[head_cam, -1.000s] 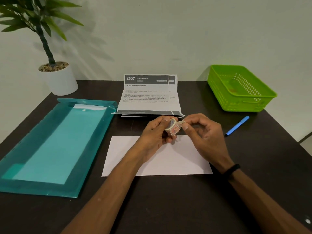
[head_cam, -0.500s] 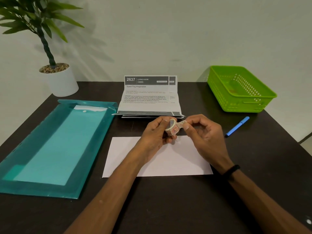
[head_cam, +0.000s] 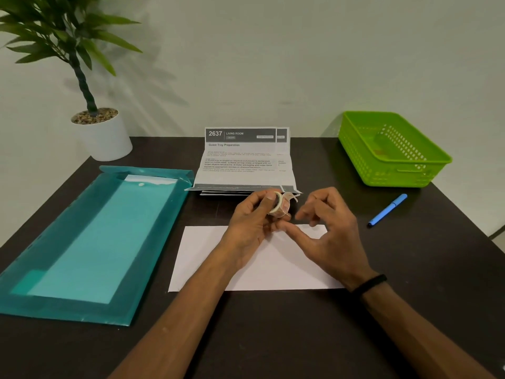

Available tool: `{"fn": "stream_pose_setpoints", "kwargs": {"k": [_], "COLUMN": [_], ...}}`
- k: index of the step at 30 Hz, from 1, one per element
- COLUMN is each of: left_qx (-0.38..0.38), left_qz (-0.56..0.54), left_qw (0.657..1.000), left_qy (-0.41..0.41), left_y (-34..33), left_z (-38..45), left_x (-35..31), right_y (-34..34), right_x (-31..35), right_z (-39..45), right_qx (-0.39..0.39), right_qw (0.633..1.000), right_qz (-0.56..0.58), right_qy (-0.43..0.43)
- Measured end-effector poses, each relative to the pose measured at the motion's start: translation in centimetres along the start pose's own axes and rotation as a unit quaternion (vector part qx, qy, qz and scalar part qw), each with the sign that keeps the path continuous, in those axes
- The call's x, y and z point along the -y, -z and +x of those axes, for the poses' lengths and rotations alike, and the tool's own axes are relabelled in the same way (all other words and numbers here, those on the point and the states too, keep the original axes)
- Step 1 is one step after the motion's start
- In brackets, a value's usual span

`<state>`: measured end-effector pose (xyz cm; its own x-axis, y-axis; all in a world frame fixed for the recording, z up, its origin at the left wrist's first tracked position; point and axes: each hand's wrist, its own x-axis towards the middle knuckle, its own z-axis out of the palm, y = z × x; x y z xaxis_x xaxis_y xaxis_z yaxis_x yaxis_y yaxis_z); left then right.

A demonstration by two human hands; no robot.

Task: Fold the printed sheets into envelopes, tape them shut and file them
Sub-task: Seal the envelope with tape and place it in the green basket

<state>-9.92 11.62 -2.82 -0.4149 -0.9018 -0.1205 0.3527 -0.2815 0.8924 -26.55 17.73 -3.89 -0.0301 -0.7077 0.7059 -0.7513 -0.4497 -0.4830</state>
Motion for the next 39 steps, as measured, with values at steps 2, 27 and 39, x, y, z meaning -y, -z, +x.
{"fn": "stream_pose_setpoints", "kwargs": {"k": [2,27,39], "left_qx": [0.005,0.053,0.058], "left_qz": [0.004,0.048,-0.027], "left_qw": [1.0,0.997,0.997], "left_qy": [0.0,0.013,0.029], "left_y": [-0.12,0.16,0.44], "left_z": [-0.03,0.23,0.03], "left_x": [-0.02,-0.09,-0.4], "right_y": [-0.07,-0.24,0.09], "right_x": [-0.29,-0.36,-0.69], "right_z": [-0.05,-0.4,0.02], "right_qx": [0.01,0.053,0.038], "right_qw": [1.0,0.998,0.998], "right_qz": [0.004,-0.004,0.042], "right_qy": [-0.011,0.044,-0.024]}}
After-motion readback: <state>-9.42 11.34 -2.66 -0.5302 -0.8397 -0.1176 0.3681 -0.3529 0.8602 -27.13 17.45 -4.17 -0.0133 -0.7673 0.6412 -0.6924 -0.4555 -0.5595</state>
